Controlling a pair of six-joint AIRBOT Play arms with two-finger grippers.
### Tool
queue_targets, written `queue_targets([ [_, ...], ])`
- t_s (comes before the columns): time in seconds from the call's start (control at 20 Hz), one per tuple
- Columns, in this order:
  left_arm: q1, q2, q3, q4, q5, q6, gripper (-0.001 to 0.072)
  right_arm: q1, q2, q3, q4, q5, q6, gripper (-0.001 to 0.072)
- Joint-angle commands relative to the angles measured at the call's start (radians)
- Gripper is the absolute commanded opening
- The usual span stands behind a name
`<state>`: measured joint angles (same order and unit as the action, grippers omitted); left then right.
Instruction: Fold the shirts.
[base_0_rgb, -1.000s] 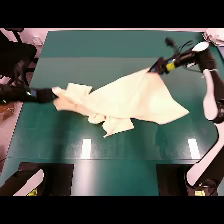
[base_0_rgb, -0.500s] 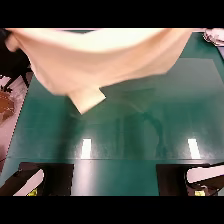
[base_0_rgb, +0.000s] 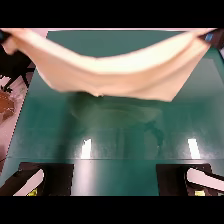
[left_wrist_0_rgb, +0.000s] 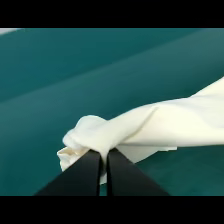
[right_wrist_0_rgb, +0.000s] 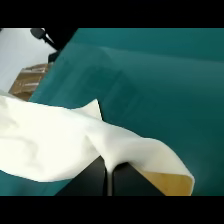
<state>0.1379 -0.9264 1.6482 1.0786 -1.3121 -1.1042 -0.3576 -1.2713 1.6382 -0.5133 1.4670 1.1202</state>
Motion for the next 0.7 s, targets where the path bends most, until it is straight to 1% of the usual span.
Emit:
queue_targets([
  [0.0, 0.001, 0.001, -0.089, -0.010, -0.212, -0.073, 0.0020, 0.013, 0.095, -0.235, -0.067, 0.038, -0.014, 0.0024],
  [0.15, 0.001, 0.016, -0.207, 0.019, -0.390, -0.219, 0.0020, 0.013, 0.189, -0.407, -0.150, 0.050, -0.014, 0.0024],
  [0.2, 0.001, 0.022, -0.246, 0.027, -0.426, -0.261, 0.0020, 0.013, 0.219, -0.456, -0.186, 0.055, -0.014, 0.0023],
  [0.25, 0.001, 0.031, -0.290, 0.034, -0.424, -0.279, 0.0020, 0.013, 0.250, -0.509, -0.220, 0.051, -0.014, 0.0024],
  [0.4, 0.001, 0.038, -0.358, 0.033, -0.423, -0.282, 0.0021, 0.013, 0.325, -0.633, -0.257, 0.023, -0.015, 0.0023],
  [0.5, 0.001, 0.041, -0.376, 0.033, -0.425, -0.288, 0.0020, 0.013, 0.363, -0.705, -0.267, -0.006, -0.014, 0.0024],
  [0.65, 0.001, 0.040, -0.376, 0.030, -0.424, -0.288, 0.0021, 0.013, 0.404, -0.786, -0.266, -0.011, -0.014, 0.0024],
])
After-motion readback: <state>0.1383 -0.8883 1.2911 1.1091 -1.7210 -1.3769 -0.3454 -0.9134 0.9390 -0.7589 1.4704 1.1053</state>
